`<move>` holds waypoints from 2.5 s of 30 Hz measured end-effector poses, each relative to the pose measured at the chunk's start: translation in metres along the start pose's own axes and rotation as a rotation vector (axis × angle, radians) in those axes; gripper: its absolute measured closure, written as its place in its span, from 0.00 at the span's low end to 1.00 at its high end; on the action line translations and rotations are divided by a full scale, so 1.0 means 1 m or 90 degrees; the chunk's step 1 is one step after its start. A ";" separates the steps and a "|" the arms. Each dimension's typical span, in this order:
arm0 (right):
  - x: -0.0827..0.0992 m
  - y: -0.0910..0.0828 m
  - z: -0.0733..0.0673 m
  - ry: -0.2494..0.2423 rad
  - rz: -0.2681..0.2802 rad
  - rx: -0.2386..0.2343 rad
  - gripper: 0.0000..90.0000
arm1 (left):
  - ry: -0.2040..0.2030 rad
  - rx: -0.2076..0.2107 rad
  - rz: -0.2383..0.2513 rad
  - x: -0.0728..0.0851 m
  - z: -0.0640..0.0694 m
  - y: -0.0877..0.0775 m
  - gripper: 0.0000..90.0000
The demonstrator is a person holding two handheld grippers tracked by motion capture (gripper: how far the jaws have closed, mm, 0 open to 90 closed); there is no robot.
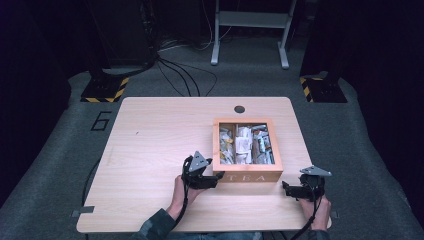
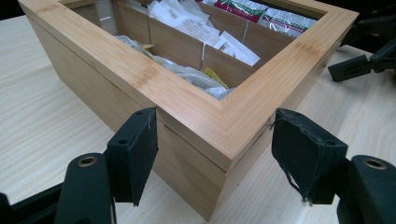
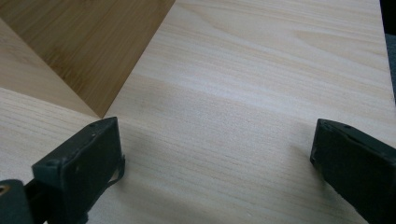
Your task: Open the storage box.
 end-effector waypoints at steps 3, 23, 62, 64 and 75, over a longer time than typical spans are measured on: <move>0.000 0.000 0.000 0.000 0.000 0.000 0.02 | 0.003 0.005 -0.003 0.000 -0.001 -0.001 0.36; 0.000 0.000 0.000 0.001 0.000 0.000 0.02 | 0.027 -0.008 -0.039 0.008 0.002 0.003 0.39; 0.000 0.000 0.000 0.001 0.001 0.001 0.02 | 0.028 -0.023 -0.017 0.006 0.003 0.002 0.41; 0.000 0.000 0.000 0.001 0.001 0.001 0.02 | 0.030 -0.023 -0.019 0.006 0.003 0.002 0.41; 0.000 0.000 0.000 0.000 0.001 0.001 0.02 | 0.027 -0.022 -0.014 0.004 0.003 0.002 0.42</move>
Point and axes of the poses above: each handheld gripper's, and its own axes: y roughly forward along the jaws, x roughly out of its underside, z roughly to its right, the point moved 6 cm from there along y, roughly forward along the jaws, and after that the axes turned 6 degrees about y, right-handed, at the moved point
